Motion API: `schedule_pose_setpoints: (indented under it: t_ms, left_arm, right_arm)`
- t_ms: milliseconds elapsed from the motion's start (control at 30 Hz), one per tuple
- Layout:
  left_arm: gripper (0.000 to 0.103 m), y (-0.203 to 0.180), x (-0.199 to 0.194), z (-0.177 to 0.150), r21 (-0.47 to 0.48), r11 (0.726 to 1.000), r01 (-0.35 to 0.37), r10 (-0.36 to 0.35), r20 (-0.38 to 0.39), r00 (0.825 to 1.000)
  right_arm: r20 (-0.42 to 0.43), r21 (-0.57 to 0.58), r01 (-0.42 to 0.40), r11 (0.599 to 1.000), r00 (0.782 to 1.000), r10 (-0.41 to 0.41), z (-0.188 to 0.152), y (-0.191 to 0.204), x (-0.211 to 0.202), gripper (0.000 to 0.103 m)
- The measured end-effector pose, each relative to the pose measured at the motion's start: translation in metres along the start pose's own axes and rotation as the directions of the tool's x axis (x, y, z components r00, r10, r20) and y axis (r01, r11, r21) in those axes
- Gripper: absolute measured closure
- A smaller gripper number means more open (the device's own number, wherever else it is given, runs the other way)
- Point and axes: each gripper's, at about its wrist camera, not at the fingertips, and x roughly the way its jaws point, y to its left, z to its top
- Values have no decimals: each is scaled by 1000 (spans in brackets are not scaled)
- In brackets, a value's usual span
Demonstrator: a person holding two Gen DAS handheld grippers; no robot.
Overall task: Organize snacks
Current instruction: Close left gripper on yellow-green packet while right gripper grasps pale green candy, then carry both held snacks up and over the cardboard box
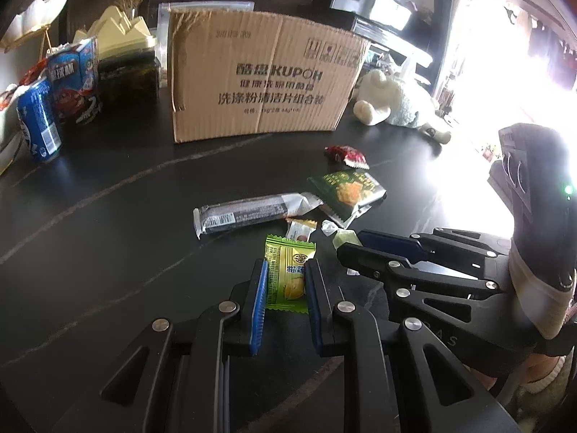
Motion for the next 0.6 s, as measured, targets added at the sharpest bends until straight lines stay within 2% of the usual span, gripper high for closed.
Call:
schedule_pose_setpoints:
  t_ms: [333,600]
  left_arm:
    - [82,-12,-34,15,10,1000,-6,5,76,997]
    - [82,-20,-61,40,30,999,-19,15,155,988]
  right_arm:
    - [88,11,-3,1000,996,2,10,3,-38,83]
    - [187,-5,3,1000,982,-2,31,7,-71,83]
